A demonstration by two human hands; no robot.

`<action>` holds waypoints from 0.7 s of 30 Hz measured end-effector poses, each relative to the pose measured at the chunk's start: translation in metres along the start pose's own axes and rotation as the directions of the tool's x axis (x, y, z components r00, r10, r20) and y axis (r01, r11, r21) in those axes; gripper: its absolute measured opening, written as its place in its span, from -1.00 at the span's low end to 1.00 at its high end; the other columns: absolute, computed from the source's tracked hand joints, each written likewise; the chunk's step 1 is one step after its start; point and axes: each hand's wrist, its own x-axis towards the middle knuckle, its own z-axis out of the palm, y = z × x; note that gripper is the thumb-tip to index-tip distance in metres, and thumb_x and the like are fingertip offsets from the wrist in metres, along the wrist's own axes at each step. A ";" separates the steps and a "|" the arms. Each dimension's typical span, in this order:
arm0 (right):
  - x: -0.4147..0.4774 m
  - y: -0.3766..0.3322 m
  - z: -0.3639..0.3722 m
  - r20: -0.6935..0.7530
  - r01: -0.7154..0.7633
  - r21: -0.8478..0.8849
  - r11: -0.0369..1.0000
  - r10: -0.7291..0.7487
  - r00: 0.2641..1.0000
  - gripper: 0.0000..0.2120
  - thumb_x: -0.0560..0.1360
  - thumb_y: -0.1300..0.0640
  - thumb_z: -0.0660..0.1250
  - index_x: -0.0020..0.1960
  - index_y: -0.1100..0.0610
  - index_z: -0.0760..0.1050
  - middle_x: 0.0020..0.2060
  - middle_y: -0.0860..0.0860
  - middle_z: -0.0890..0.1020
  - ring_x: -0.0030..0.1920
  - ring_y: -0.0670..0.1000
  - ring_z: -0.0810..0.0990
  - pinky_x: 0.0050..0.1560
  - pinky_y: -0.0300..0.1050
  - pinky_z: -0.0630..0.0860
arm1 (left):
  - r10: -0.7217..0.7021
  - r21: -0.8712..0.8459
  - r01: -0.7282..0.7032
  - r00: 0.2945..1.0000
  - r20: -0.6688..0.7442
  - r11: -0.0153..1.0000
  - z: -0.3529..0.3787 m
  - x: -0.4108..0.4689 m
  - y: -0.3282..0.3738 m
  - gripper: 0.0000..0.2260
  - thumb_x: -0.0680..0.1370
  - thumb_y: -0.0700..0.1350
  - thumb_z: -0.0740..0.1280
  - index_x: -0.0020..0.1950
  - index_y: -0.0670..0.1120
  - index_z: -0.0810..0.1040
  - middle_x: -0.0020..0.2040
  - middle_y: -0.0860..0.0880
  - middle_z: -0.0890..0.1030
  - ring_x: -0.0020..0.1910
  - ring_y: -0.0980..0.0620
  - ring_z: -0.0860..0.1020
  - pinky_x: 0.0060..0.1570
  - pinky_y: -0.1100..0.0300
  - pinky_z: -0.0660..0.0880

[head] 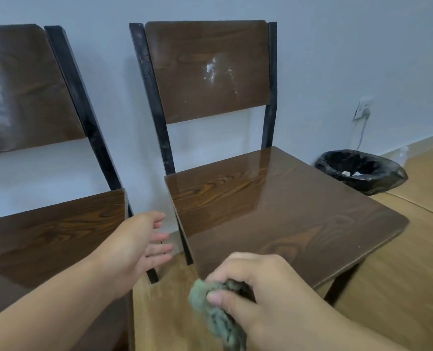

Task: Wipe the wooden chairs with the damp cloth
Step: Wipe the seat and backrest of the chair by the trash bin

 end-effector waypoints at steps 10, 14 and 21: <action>0.192 0.114 -0.062 -0.433 -0.387 -0.273 0.881 0.247 0.867 -0.78 0.60 0.16 0.35 0.19 0.20 0.65 0.02 0.12 0.70 -0.06 0.04 0.67 0.06 -0.10 0.62 | 0.013 -0.057 -0.015 0.999 -0.031 0.998 0.034 0.025 0.026 -0.85 0.65 -0.15 0.24 0.20 -0.14 0.45 -0.03 -0.15 0.51 -0.18 -0.08 0.55 -0.24 0.10 0.58; 0.220 0.096 -0.033 -0.437 -0.328 -0.340 0.882 0.160 0.885 -0.85 0.56 0.21 0.38 0.06 0.22 0.67 -0.04 0.15 0.68 0.00 0.13 0.67 0.07 -0.01 0.62 | -0.012 -0.120 0.002 0.997 -0.082 0.993 0.037 0.043 0.030 -0.82 0.66 -0.15 0.20 0.24 -0.15 0.45 0.00 -0.19 0.53 -0.11 -0.14 0.57 -0.39 0.20 0.62; 0.224 0.025 0.033 0.031 0.169 -0.525 0.834 -0.180 0.983 -0.82 0.49 0.40 0.36 0.07 0.27 0.62 0.05 0.25 0.55 0.08 0.25 0.54 0.06 0.11 0.58 | -0.108 -0.407 0.045 0.985 -0.134 0.912 0.026 0.059 0.023 -0.42 0.64 0.06 0.13 0.60 -0.19 0.21 0.39 -0.33 0.44 0.32 -0.31 0.48 0.29 -0.12 0.42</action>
